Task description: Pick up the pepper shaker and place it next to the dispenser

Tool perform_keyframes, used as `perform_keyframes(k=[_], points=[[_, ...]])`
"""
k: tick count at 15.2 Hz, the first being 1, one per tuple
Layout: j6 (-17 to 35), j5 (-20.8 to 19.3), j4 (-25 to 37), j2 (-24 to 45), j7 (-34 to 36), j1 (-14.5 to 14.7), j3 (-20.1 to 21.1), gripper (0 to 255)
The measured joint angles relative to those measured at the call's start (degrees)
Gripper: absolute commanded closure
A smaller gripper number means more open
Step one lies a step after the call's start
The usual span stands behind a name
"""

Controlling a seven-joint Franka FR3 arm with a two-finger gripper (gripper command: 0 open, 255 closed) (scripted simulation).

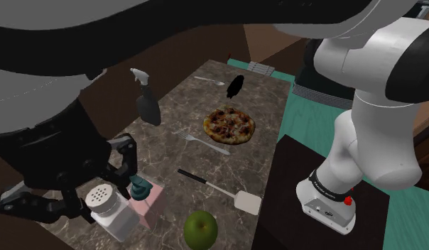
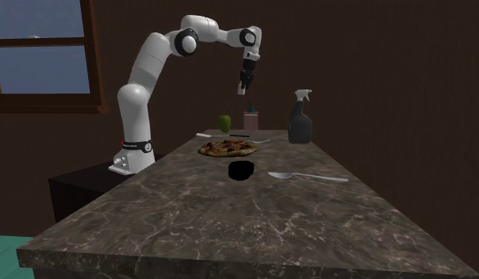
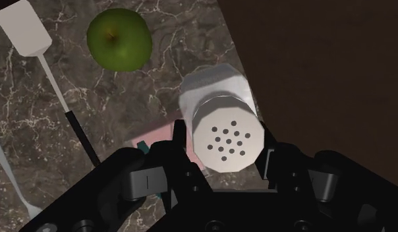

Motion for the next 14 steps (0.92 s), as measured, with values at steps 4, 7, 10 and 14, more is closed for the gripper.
perform_keyframes(k=[4,7,10,14], points=[[3.65,0.32,-4.59,-0.91,-0.49,-0.73,-0.05,255],[6.28,0.51,-7.78,-1.46,-0.75,-1.12,-0.08,255],[8.6,0.7,-10.63,-2.0,-0.95,-1.45,-0.09,255],[12.06,0.83,-14.48,-2.36,-1.24,-1.81,-0.15,255]])
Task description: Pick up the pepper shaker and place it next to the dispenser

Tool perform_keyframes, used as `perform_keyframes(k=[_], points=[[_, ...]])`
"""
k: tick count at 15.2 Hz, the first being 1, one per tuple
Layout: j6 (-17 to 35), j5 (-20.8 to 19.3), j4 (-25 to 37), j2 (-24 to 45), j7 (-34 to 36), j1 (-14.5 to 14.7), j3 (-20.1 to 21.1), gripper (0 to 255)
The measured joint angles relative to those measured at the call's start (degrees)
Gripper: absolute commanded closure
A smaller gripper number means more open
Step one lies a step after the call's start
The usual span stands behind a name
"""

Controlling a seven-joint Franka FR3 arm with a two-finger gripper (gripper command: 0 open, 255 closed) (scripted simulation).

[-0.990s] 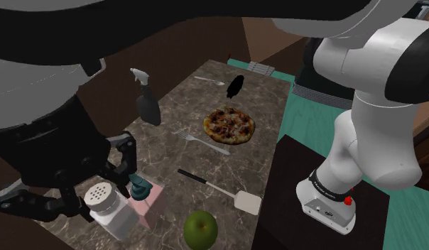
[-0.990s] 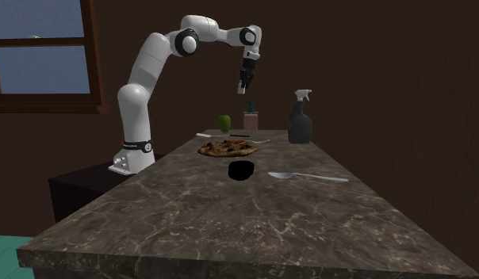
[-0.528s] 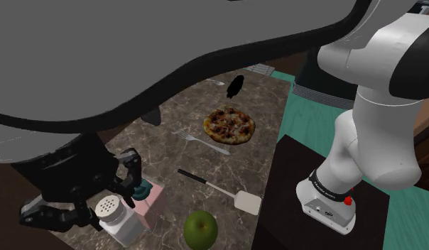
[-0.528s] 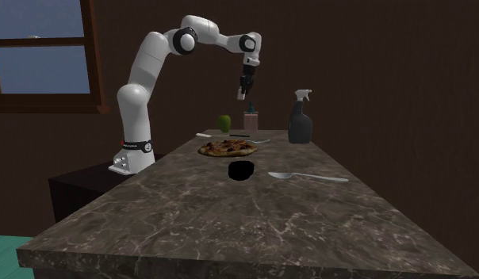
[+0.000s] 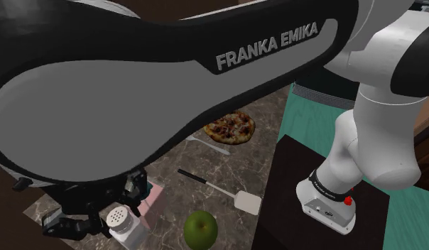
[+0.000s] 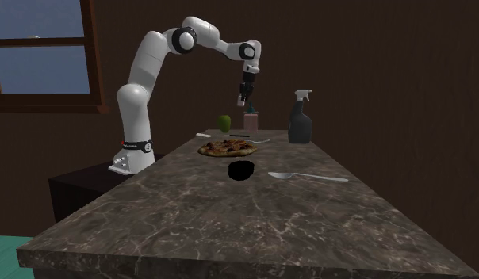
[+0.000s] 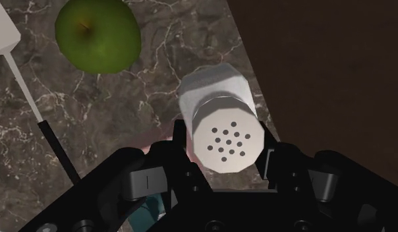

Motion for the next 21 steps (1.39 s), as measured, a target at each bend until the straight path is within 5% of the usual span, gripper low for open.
perform_keyframes(k=[21], points=[[14.73,-1.0,-11.79,2.51,-0.82,-0.28,-0.62,255]])
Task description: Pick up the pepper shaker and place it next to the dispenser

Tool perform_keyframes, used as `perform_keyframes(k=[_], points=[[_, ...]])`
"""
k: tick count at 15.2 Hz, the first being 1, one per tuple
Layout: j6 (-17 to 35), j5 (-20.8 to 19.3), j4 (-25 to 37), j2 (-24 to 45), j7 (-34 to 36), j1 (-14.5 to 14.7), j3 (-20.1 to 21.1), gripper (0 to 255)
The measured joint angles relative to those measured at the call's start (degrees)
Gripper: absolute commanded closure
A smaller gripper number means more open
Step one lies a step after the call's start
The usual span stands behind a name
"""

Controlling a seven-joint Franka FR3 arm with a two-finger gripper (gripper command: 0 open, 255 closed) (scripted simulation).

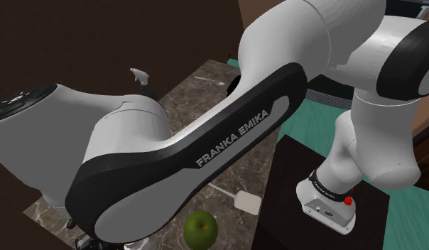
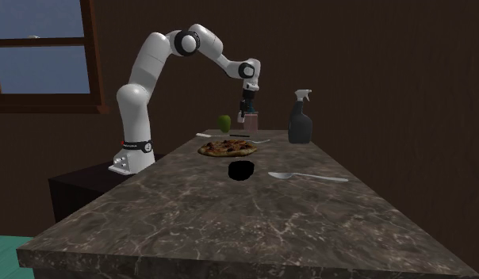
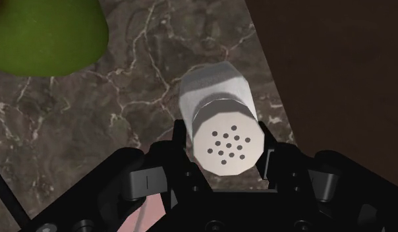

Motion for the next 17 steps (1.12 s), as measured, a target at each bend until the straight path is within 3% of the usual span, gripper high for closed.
perform_keyframes(k=[12,13,17], points=[[3.65,0.05,-0.93,-0.1,-0.01,1.33,-0.79,255],[4.35,-0.01,-1.69,-0.66,0.15,1.4,-0.83,0],[5.05,-0.04,-3.6,1.17,0.1,1.14,-1.22,0]])
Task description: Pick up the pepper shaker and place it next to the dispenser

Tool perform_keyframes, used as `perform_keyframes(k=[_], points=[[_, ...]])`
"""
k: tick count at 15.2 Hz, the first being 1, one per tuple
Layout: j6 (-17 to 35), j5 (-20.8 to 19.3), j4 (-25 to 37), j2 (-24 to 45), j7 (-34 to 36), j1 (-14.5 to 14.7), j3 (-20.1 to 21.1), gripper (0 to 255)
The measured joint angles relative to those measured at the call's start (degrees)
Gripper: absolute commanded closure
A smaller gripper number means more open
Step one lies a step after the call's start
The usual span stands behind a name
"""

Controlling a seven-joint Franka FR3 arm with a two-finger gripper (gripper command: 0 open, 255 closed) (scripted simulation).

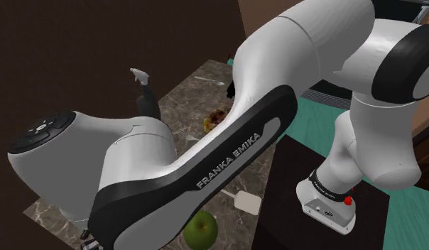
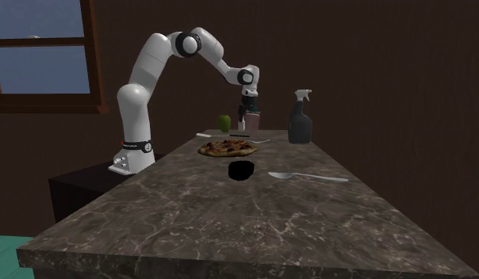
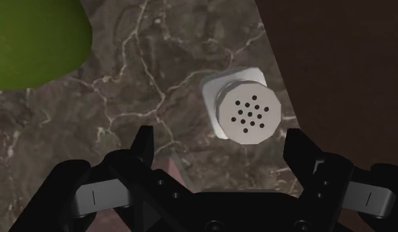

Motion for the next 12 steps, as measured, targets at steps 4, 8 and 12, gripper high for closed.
perform_keyframes(k=[4,8,12], points=[[-3.2,-0.11,3.13,0.73,-0.52,-0.27,-0.28,0],[-7.44,0.23,6.44,-0.19,-0.69,-0.45,-0.13,0],[-7.76,0.31,6.46,-0.45,-0.79,-0.56,-0.11,0]])
